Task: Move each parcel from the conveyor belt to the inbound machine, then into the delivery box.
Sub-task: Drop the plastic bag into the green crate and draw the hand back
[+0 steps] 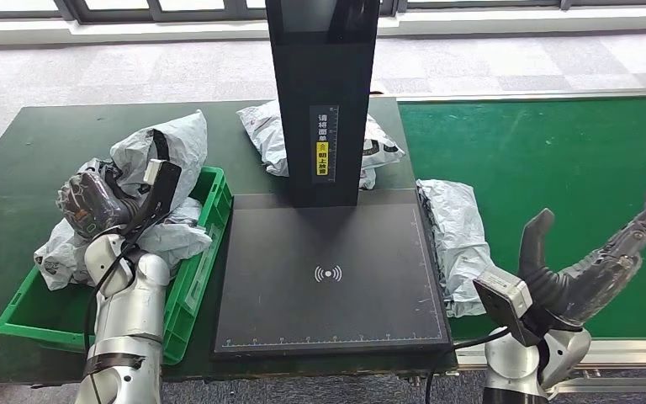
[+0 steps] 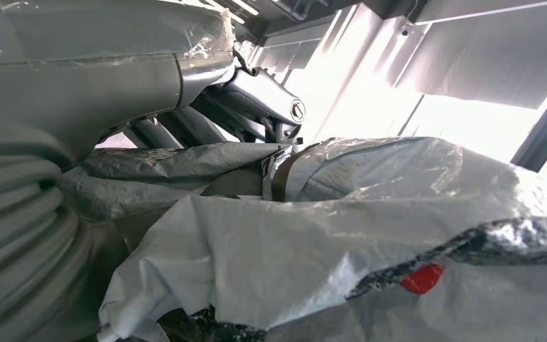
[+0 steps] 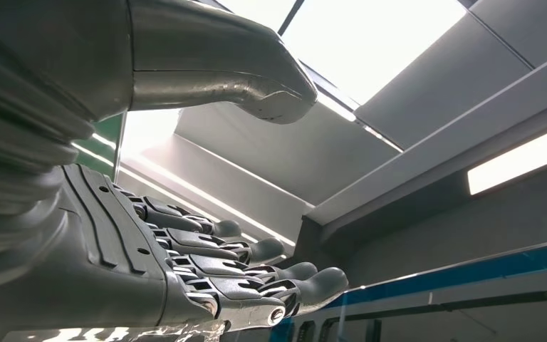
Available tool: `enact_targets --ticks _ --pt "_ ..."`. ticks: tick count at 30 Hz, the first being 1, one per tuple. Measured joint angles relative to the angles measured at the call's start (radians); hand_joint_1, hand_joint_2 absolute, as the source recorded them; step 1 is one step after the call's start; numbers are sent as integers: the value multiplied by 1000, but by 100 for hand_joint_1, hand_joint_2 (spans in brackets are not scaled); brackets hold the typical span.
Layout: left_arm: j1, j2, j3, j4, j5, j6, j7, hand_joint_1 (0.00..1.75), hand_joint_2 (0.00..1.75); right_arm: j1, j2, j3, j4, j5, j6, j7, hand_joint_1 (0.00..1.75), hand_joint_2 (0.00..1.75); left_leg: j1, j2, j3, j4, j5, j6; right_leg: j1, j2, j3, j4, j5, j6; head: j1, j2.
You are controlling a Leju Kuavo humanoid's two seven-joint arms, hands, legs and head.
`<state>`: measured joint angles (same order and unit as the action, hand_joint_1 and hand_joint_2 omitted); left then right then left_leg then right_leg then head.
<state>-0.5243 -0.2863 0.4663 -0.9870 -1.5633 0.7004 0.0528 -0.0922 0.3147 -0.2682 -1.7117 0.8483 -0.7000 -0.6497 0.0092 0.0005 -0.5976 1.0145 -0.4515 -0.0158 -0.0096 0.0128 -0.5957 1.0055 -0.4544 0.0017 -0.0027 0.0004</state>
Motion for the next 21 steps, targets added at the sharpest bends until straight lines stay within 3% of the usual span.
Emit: enact_targets --ticks 4,5,7,9,11,15,19,21 --pt "-1 25 -15 45 16 0 53 175 175 0 0 0 0 9 0 6 0 175 0 0 0 0 0 0 0 0 0 0 0 0 0 0" --pt "-4 32 -22 67 13 0 79 167 175 0 0 0 0 10 0 4 0 175 0 0 0 0 0 0 0 0 0 0 0 0 0 0" --pt "-16 47 -39 126 4 0 140 80 175 0 0 0 0 9 0 0 0 175 0 0 0 0 0 0 0 -1 0 0 0 0 0 0" --pt "-31 64 -55 193 0 0 188 0 87 0 0 0 0 9 0 0 0 175 0 -1 0 0 0 0 0 -1 1 0 0 0 0 0" --pt "-39 76 -62 242 0 0 218 0 0 -1 0 0 0 13 0 1 0 175 0 -1 0 0 0 0 0 -1 1 0 0 0 0 0" --pt "-34 85 -60 257 52 1 183 0 0 -2 0 0 4 17 0 3 0 175 0 -1 -1 0 0 0 0 -1 0 0 0 0 0 0" --pt "12 62 -30 136 180 2 -31 0 0 -5 -1 -5 35 43 0 6 0 175 0 -2 -1 0 0 0 0 -2 0 0 0 0 0 0" --pt "29 47 -15 85 212 2 -84 0 0 -5 -2 -9 50 53 0 12 0 175 0 -3 -2 0 0 0 0 -4 0 0 -1 0 0 0"
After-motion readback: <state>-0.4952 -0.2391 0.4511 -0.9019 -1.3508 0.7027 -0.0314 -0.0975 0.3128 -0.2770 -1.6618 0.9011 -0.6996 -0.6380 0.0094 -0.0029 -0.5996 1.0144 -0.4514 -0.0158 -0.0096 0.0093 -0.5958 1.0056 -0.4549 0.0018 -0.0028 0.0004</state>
